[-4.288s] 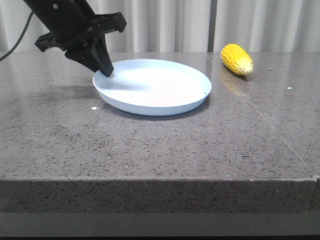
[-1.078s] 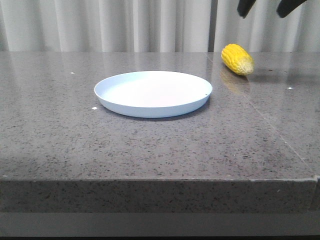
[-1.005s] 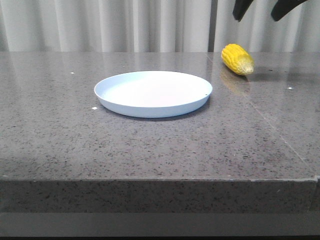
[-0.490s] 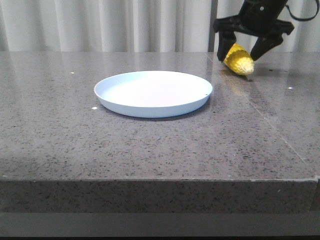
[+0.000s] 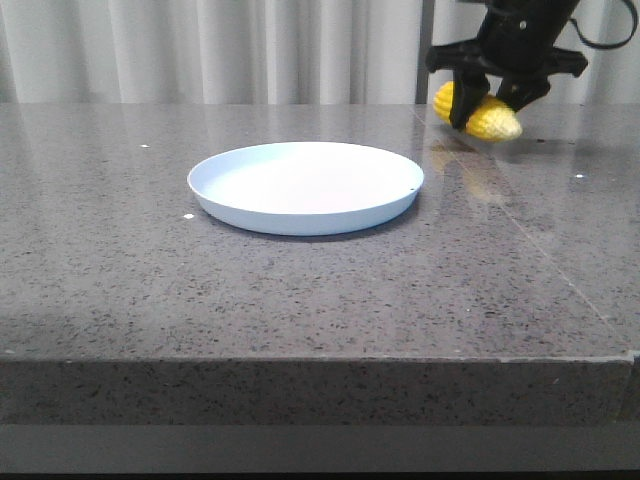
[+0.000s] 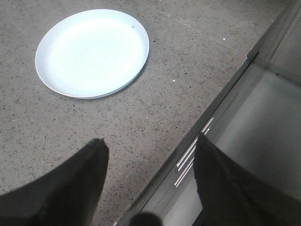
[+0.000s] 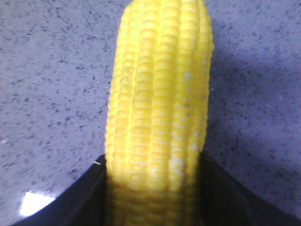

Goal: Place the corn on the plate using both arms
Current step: 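Lift the corn with the right gripper and carry it over the plate, then lower the corn onto the plate and open the right gripper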

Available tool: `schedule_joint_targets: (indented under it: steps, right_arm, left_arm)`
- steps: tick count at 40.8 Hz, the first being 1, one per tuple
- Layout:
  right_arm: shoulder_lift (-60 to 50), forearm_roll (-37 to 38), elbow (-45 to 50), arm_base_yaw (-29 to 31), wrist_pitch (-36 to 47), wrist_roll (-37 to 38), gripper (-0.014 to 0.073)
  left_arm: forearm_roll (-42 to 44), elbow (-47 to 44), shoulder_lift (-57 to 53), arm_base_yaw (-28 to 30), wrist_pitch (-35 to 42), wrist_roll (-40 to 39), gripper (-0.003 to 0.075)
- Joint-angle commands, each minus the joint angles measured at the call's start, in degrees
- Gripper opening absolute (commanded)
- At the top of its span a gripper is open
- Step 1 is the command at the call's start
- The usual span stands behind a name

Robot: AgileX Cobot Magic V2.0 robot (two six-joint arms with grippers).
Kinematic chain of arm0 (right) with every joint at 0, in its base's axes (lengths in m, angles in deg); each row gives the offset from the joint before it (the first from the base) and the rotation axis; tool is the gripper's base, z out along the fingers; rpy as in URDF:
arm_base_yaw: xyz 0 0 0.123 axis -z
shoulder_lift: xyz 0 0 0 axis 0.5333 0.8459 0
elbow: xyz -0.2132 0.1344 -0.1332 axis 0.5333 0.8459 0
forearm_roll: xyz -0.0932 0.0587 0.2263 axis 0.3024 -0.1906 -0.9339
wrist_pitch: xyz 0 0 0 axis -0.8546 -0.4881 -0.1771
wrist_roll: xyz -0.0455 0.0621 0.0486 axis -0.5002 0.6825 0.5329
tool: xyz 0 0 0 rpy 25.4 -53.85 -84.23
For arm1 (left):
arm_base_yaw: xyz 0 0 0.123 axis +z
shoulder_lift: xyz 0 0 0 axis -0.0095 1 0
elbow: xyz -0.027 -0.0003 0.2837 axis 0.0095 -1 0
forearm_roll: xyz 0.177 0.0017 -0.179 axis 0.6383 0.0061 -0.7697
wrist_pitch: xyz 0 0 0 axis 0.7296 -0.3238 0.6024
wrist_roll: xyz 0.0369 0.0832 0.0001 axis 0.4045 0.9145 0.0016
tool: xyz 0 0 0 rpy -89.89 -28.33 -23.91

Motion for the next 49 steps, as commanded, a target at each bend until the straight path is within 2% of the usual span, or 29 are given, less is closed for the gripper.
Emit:
schedule_joint_targets:
  steps: [1,9,20,25,28,39,45,49]
  right_arm:
    - [-7.3,-1.2,-2.2,0.2,0.5,-0.3,0.0285]
    - [-14.4,-1.6,-1.9,-2.8,-3.7,-0.8,0.0285]
    - [-24.1,-1.8,-1.4,-12.6,-7.5,-2.3,0.0285]
    - [-27.6,-1.8,2.9,-17.5,-6.5,-2.0,0.0285]
    - [-29.6,-1.9,7.4,-19.6,-4.2,-0.2,0.0285]
    - [-33.3,-5.3,27.1,-23.0,13.6,3.9,0.0285]
    - [-32.1,-10.5,33.2,-23.3,22.5,3.9,0.0285]
    - [-30.1,-11.3,34.8,-23.3,25.9,3.9,0.0285]
  left_arm:
    - [-0.2,1.3,0.0,-0.5,3.5,-0.7,0.0398]
    - [-0.2,1.3,0.0,-0.5,3.5,-0.7,0.0398]
    - [-0.2,1.3,0.0,-0.5,3.5,-0.7,0.0398]
    - [-0.2,1.3,0.0,-0.5,3.5,-0.7,0.0398]
    - [-0.2,1.3,0.0,-0.5,3.5,-0.7,0.0398]
    - [-0.2,1.3,0.0,-0.5,3.5,-0.7,0.0398]
    - [-0.2,1.3,0.0,-0.5,3.5,-0.7,0.0398]
    - [-0.2,1.3,0.0,-0.5,3.5,-0.7,0.0398]
